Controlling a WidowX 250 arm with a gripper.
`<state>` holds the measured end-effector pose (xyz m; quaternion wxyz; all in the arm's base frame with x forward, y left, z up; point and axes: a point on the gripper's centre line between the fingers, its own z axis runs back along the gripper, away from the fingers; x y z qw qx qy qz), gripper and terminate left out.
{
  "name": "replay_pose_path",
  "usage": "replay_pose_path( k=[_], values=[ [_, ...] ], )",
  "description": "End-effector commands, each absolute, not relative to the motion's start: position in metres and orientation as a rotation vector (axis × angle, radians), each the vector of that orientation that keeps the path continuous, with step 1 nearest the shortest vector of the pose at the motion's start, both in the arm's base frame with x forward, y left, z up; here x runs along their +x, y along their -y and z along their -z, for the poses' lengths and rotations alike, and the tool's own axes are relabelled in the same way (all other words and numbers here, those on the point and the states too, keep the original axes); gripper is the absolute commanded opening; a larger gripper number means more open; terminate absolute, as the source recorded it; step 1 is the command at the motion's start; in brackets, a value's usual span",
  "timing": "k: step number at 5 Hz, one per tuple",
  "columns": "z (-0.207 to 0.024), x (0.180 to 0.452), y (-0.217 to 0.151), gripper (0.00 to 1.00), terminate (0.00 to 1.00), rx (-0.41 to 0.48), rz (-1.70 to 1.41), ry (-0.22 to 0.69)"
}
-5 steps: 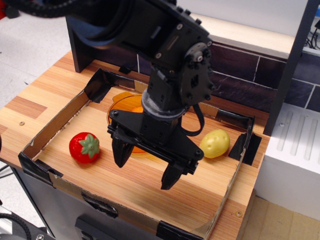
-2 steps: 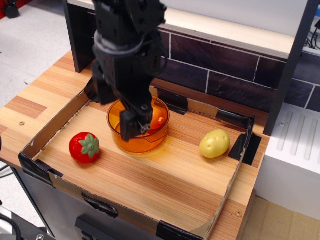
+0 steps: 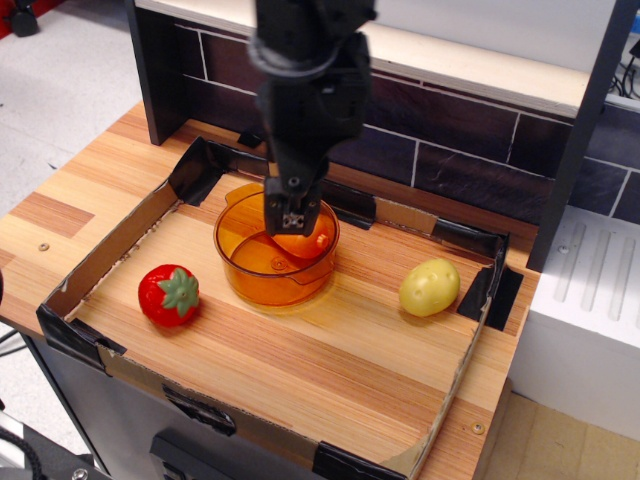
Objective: Take carrot out of pot
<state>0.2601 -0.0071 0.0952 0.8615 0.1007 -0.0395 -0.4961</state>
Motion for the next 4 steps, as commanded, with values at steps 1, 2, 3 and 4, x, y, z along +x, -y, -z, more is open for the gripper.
replay_pose_path(
  k=[1,2,3,4],
  values=[
    [-0.095,0.292,0.013,1.0,0.0,0.21,1.325,0.027],
    [-0.082,0.287,0.001,1.0,0.0,0.225,1.428,-0.024],
    [-0.072,0.283,-0.01,1.0,0.0,0.234,1.532,-0.09],
    [-0.059,0.287,-0.019,1.0,0.0,0.248,1.532,-0.092]
  ],
)
